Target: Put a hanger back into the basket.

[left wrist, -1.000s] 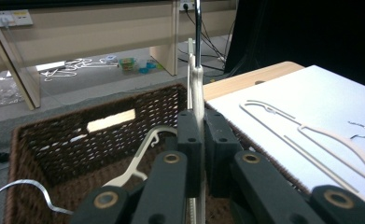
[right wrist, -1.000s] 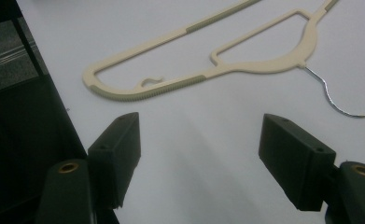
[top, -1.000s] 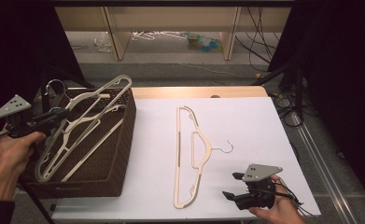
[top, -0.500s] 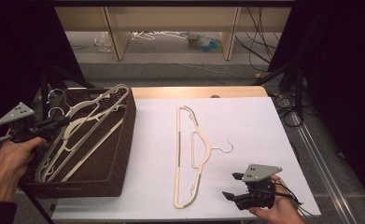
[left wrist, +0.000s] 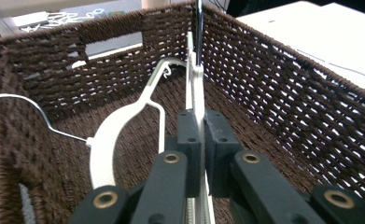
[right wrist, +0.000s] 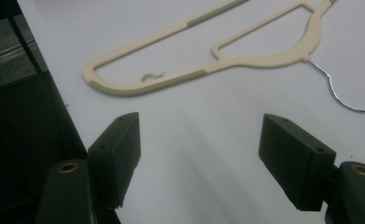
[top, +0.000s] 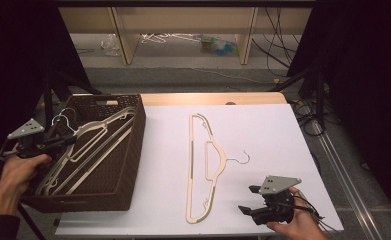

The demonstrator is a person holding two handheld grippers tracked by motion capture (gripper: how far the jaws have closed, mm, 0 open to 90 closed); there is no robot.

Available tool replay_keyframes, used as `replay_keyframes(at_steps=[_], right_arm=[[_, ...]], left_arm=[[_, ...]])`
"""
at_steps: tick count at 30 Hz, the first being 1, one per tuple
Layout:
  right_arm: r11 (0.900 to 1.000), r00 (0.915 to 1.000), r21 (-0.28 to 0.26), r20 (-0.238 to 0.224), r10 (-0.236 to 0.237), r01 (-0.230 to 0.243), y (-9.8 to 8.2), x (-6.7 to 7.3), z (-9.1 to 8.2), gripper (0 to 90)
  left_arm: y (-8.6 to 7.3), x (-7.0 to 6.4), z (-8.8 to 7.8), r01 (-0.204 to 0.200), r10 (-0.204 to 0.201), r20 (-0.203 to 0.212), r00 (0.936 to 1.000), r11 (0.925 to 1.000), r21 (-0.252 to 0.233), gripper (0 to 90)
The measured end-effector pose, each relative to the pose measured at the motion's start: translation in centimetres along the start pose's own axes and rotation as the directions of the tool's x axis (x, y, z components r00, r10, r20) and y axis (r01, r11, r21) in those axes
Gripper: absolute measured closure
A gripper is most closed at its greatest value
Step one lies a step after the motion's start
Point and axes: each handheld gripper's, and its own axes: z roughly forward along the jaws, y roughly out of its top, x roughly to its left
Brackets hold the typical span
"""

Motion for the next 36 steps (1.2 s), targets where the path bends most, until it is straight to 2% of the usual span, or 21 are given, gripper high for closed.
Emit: replay_keyframes(at_steps=[4,8,9,11,12,13,14,15,16,18,20,24,27,28,29,30,31,32,34,35,36], right_arm=[[1.000,1.0000,-0.003,-0.001,-0.009,0.009,0.0,0.0,0.1,30.7],[1.000,1.0000,-0.001,-0.006,-0.006,0.006,0.0,0.1,0.0,30.6],[1.000,1.0000,-0.001,-0.004,-0.006,0.006,0.0,0.1,0.0,30.7],[1.000,1.0000,0.002,-0.004,-0.001,0.001,0.0,0.0,0.0,30.6],[1.000,1.0000,0.000,-0.004,-0.003,0.003,-0.1,0.0,0.0,30.6],[1.000,1.0000,0.004,-0.005,0.004,-0.004,-0.1,0.0,0.0,30.6],[1.000,1.0000,0.002,-0.002,0.002,-0.002,-0.1,-0.1,0.1,30.6],[1.000,1.0000,0.002,-0.002,0.002,-0.002,-0.1,-0.1,0.1,30.6],[1.000,1.0000,0.001,0.000,0.004,-0.004,-0.1,-0.1,0.1,30.6],[1.000,1.0000,0.004,-0.002,0.006,-0.006,-0.2,-0.1,0.1,30.6],[1.000,0.9999,0.007,0.000,0.012,-0.012,-0.2,-0.1,0.1,30.5],[1.000,1.0000,0.009,-0.001,0.007,-0.007,-0.2,-0.1,0.3,30.5],[1.000,1.0000,0.008,0.000,0.007,-0.007,-0.2,-0.1,0.3,30.5],[1.000,1.0000,0.007,0.000,0.007,-0.007,-0.2,-0.1,0.3,30.4],[1.000,0.9999,0.007,-0.001,0.010,-0.010,-0.2,-0.1,0.3,30.3],[1.000,0.9998,0.010,0.000,0.021,-0.021,-0.2,-0.1,0.3,30.2],[1.000,0.9999,0.006,0.004,0.016,-0.016,-0.3,-0.2,0.4,30.1],[1.000,0.9999,0.006,0.004,0.016,-0.016,-0.3,-0.2,0.4,30.1],[0.999,0.9992,0.005,0.007,0.038,-0.038,-0.3,-0.2,0.6,29.8],[0.999,0.9992,0.005,0.007,0.038,-0.038,-0.3,-0.2,0.6,29.8],[0.999,0.9991,0.003,0.009,0.041,-0.041,-0.4,-0.2,0.7,29.4]], left_arm=[[-0.1,0.1,0.6,0.026,-0.026,-0.024,0.9994,0.9994,0.023,85.2],[-0.2,0.5,0.9,0.058,-0.050,-0.113,0.9924,0.9961,0.067,83.4],[-0.2,0.5,1.0,0.061,-0.050,-0.139,0.9890,0.9951,0.078,82.7],[-0.4,0.8,1.0,0.039,-0.008,-0.204,0.9790,0.9886,0.145,78.8],[-0.7,0.9,1.1,0.066,-0.032,-0.229,0.9729,0.9875,0.143,75.2],[-0.7,0.9,1.1,0.066,-0.032,-0.229,0.9729,0.9875,0.143,73.2],[-0.9,1.1,0.8,0.072,-0.020,-0.276,0.9609,0.9813,0.179,70.7],[-0.9,1.1,0.8,0.072,-0.020,-0.276,0.9609,0.9813,0.179,67.4],[-0.9,1.1,0.8,0.084,-0.028,-0.297,0.9546,0.9803,0.179,67.4],[-1.0,0.9,0.6,0.080,-0.019,-0.311,0.9501,0.9794,0.185,62.9],[-0.9,0.4,0.5,0.082,-0.013,-0.339,0.9409,0.9782,0.191,57.3],[0.1,-1.3,0.2,0.052,-0.009,-0.324,0.9461,0.9912,0.122,51.7],[0.6,-2.4,0.1,0.038,-0.008,-0.306,0.9520,0.9950,0.092,47.4],[0.9,-3.1,0.0,0.029,-0.004,-0.290,0.9569,0.9964,0.080,46.4],[1.4,-4.8,0.0,0.013,0.000,-0.254,0.9672,0.9988,0.048,43.5],[1.6,-5.7,0.0,0.000,0.009,-0.231,0.9730,0.9993,0.037,41.8],[1.8,-6.5,0.1,-0.015,0.019,-0.209,0.9776,0.9996,0.022,40.3],[1.8,-6.5,0.1,-0.015,0.019,-0.209,0.9776,0.9996,0.022,39.1],[2.4,-9.7,0.6,-0.055,0.055,-0.114,0.9919,0.9985,0.001,36.9],[2.4,-9.7,0.6,-0.055,0.055,-0.114,0.9919,0.9985,0.001,35.8],[2.6,-10.7,0.7,-0.067,0.066,-0.100,0.9928,0.9977,-0.008,35.8]])
